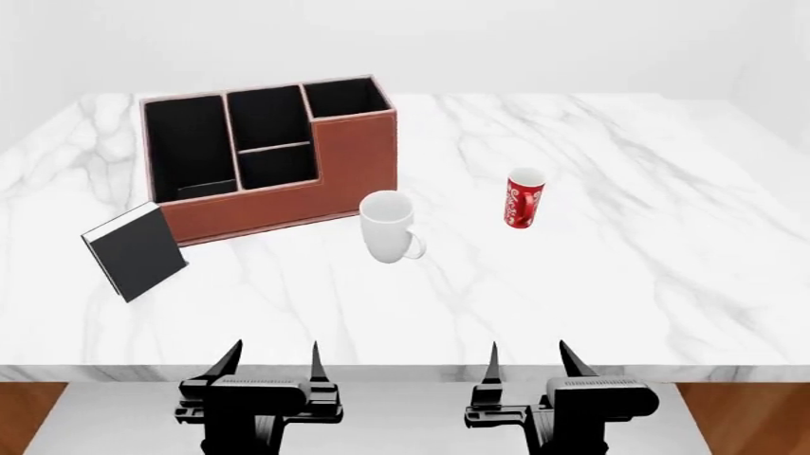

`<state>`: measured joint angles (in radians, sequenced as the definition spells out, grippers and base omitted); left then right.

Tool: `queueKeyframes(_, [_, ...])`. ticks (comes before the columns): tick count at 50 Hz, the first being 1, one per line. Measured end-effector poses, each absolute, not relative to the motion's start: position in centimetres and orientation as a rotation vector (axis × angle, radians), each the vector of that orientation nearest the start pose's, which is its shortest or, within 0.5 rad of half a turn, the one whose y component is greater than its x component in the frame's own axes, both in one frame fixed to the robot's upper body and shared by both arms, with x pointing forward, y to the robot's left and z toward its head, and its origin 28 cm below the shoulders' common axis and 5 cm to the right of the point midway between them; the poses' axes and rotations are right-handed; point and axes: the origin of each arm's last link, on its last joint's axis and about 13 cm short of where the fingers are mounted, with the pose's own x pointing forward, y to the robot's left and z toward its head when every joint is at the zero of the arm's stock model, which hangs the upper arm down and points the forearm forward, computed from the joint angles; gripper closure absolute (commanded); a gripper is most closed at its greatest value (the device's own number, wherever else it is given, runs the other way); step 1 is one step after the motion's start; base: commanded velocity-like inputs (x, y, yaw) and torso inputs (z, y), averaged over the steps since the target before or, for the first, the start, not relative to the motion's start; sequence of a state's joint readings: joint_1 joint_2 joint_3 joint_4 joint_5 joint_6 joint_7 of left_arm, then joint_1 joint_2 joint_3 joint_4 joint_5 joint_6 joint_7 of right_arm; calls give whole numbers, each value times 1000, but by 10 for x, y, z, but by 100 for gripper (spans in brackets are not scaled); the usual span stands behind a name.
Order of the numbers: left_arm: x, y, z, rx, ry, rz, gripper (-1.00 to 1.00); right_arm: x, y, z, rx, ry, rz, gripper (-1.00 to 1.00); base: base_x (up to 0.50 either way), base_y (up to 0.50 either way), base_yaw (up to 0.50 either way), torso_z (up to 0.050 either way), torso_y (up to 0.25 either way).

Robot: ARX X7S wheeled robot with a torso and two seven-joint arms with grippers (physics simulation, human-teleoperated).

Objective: Pick up the red mug and place it to the right of the caddy.

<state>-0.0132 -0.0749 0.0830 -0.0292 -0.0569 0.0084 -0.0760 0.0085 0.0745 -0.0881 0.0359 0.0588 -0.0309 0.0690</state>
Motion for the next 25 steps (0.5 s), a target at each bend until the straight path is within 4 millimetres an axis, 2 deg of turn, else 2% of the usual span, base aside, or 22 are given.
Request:
queueKeyframes(6, [212, 208, 9, 21, 14, -4, -100, 212, -98, 8, -17, 3, 13, -100, 0, -483, 0, 0, 0])
queueKeyframes(12, [215, 207, 17, 16, 18, -9, -100, 216, -99, 13, -13, 14, -3, -100, 0, 0, 0, 0, 0])
queueKeyframes(16, [225, 209, 40, 20, 16, -21, -100, 221, -99, 24, -23, 7, -10, -100, 0, 0, 0, 0, 0])
queueKeyframes(25, [252, 210, 121, 49, -36, -56, -100, 232, -96, 44, -41, -20, -15, -100, 0, 0, 0, 0, 0])
